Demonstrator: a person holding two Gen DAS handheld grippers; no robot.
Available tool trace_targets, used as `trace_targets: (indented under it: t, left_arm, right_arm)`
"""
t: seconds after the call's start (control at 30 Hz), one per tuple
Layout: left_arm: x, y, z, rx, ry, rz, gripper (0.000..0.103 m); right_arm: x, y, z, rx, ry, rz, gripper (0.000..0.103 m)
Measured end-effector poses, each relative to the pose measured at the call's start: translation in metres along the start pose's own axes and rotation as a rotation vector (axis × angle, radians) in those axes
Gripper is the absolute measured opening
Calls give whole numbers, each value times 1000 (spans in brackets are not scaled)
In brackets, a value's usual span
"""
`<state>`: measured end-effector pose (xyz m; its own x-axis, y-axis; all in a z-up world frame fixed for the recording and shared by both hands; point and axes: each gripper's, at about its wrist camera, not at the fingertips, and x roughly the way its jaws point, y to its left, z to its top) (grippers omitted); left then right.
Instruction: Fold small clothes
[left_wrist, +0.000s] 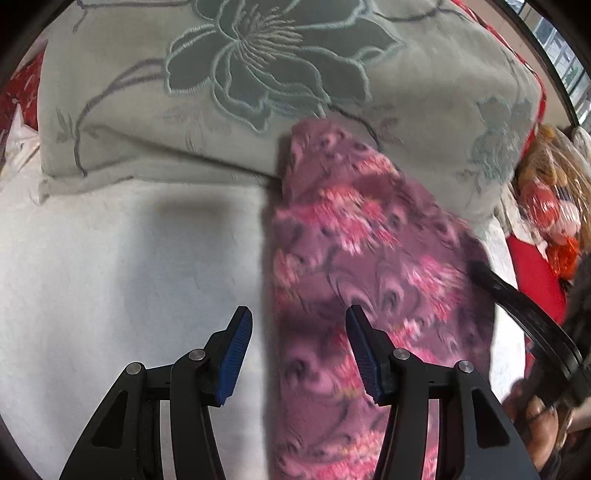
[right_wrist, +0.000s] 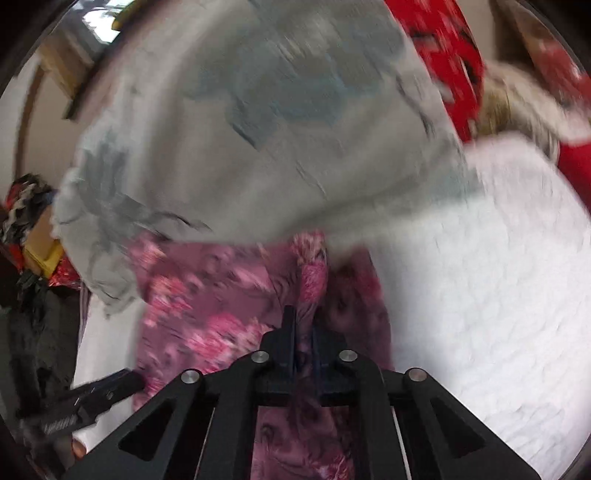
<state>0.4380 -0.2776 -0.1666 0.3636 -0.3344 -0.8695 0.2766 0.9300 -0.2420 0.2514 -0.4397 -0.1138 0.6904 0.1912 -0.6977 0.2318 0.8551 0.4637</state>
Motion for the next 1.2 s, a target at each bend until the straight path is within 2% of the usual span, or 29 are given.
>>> trace_targets:
  t: [0.07, 0.17, 0.23, 0.3, 0.33, 0.37, 0.4, 0.43, 0.57, 0.63, 0.73, 0.8, 0.87, 0.93, 1.2]
  left_arm:
    - [10, -1, 2, -6, 23, 30, 53]
    - [18, -1, 0, -13, 46, 33, 53]
    - [12, 1, -3, -1, 45, 15, 53]
    - [7, 5, -9, 2, 59, -13, 53]
    - [5, 8, -14, -4, 67, -31, 54]
    - [4, 11, -19, -15, 82, -61, 55]
    - [4, 13, -24, -27, 93, -84, 55]
    - [6, 14, -27, -45, 105, -110, 55]
    - [17, 19, -38, -123, 170, -217, 57]
    - [21, 20, -35, -135, 173, -221, 60]
    - [24, 20, -32, -153, 177, -221, 59]
    - [23, 22, -29, -174, 165, -222, 44]
    - [20, 20, -30, -150, 154, -217, 30]
    - [14, 16, -32, -118, 133, -208, 25]
    - [-28, 14, -46, -96, 85, -198, 22]
  right_arm:
    - [-5, -5, 1, 4, -30, -28, 4]
    - [19, -20, -5, 19, 75, -134, 1]
    - [15, -21, -8, 11, 62, -115, 6]
    - [-2, -29, -9, 69, 31, -54, 12]
    - [-11, -37, -11, 105, 28, -8, 24]
    - [-18, -45, -13, 134, 35, 31, 45]
    - [-22, -52, -16, 163, 46, 65, 52]
    - [-26, -60, -22, 190, 48, 90, 54]
    - [-31, -77, -43, 241, 76, 195, 55]
    - [-21, -78, -48, 242, 131, 237, 55]
    - [-16, -57, -51, 164, 132, 242, 55]
    - [-8, -48, -47, 153, 146, 220, 52]
    - [-7, -35, -44, 84, 141, 166, 36]
    - [-11, -19, -44, -1, 118, 124, 25]
    - [-44, 6, -47, -51, 46, 62, 22]
